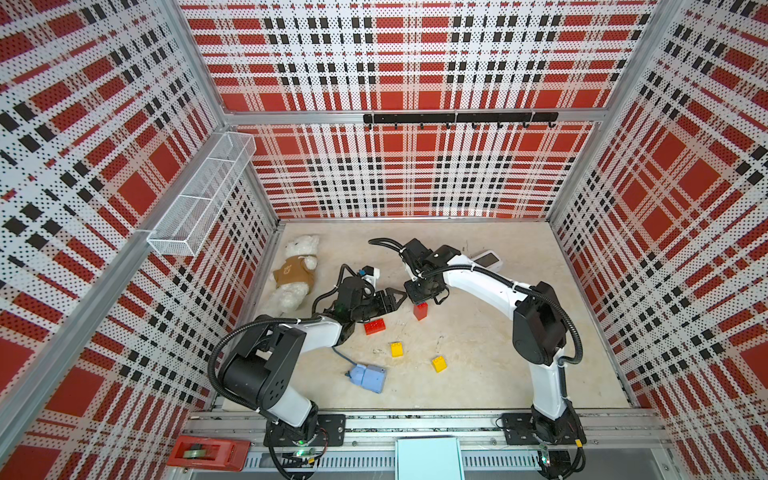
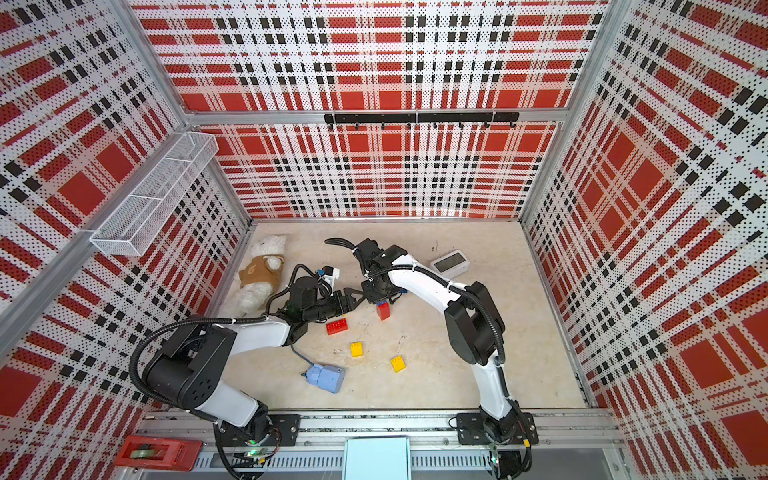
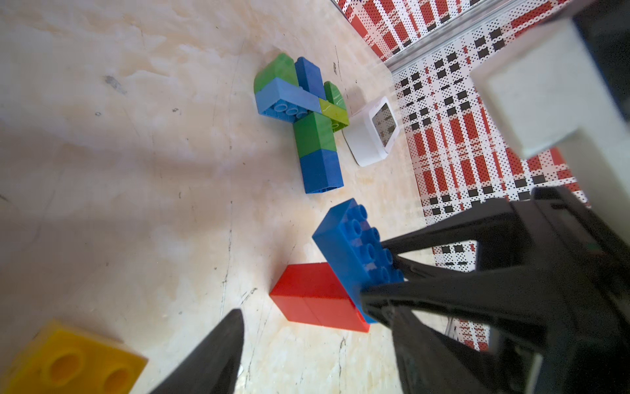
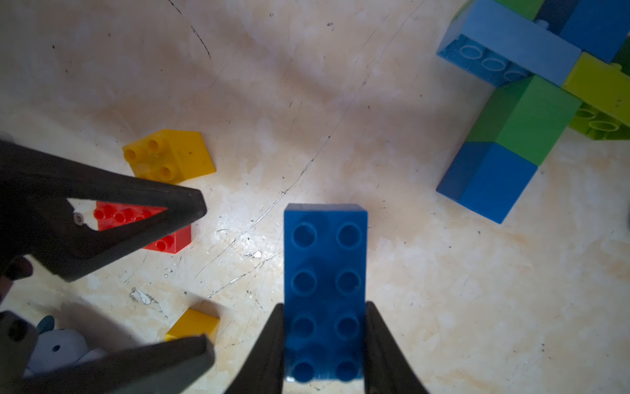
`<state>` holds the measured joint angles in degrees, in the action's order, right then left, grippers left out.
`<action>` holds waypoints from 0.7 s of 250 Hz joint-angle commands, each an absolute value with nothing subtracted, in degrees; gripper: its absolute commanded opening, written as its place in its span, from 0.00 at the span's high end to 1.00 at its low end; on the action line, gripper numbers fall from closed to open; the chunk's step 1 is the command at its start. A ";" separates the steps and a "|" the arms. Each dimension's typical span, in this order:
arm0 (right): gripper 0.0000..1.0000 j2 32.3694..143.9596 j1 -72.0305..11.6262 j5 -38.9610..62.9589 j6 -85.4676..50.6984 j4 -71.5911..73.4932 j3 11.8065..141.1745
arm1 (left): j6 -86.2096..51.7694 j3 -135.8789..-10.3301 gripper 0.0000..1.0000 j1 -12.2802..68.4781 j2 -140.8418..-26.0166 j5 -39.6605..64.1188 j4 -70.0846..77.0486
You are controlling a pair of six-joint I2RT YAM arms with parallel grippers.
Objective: Assemble a fork with lego
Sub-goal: Assemble the lego brick with the lego brick.
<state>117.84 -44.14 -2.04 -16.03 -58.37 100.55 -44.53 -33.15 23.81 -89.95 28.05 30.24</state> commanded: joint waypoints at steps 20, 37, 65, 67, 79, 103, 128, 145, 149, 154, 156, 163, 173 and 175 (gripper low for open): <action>1.00 127.62 -46.93 -4.06 -12.75 -71.50 95.84 | -43.95 -32.74 0.28 23.56 -88.82 27.88 29.76; 1.00 127.37 -47.10 -4.48 -12.25 -70.36 95.41 | -43.95 -32.77 0.28 23.58 -88.81 27.82 29.75; 1.00 126.44 -47.41 -3.87 -10.85 -67.40 93.85 | -43.96 -32.65 0.28 23.58 -88.68 27.67 29.79; 1.00 126.36 -47.45 -3.94 -10.69 -67.17 93.75 | -43.99 -32.64 0.28 23.56 -88.68 27.64 29.73; 1.00 125.98 -47.53 -3.75 -9.42 -65.94 92.88 | -44.04 -32.67 0.28 23.56 -88.68 27.64 29.76; 1.00 124.18 -47.48 -1.71 -5.68 -62.42 89.94 | -43.94 -32.64 0.28 23.56 -88.72 27.77 29.62; 1.00 122.91 -46.94 0.52 -2.72 -61.69 88.70 | -43.79 -32.71 0.28 23.49 -88.68 27.85 29.34; 1.00 122.18 -46.11 2.49 -1.83 -61.66 88.20 | -43.64 -32.78 0.28 23.51 -88.61 27.78 29.11; 1.00 122.03 -45.86 3.00 -1.84 -61.69 88.11 | -43.65 -32.78 0.28 23.47 -88.59 27.77 29.17; 1.00 121.83 -45.50 3.45 -1.92 -61.64 87.99 | -43.64 -32.72 0.28 23.48 -88.59 27.84 29.14; 1.00 121.80 -45.34 3.61 -2.02 -61.68 87.92 | -43.69 -32.77 0.28 23.51 -88.62 27.81 29.13; 1.00 121.52 -44.96 4.07 -2.46 -61.72 87.80 | -43.70 -32.80 0.28 23.47 -88.51 27.72 29.05; 1.00 121.43 -44.49 4.30 -3.42 -62.14 87.84 | -43.68 -32.81 0.28 23.55 -88.42 27.62 29.01; 1.00 121.46 -44.37 4.35 -3.67 -62.31 87.92 | -43.70 -32.79 0.28 23.49 -88.48 27.62 29.05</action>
<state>114.30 -45.17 -3.40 -4.34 -51.33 94.08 -44.47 -33.15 23.81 -89.89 28.05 29.76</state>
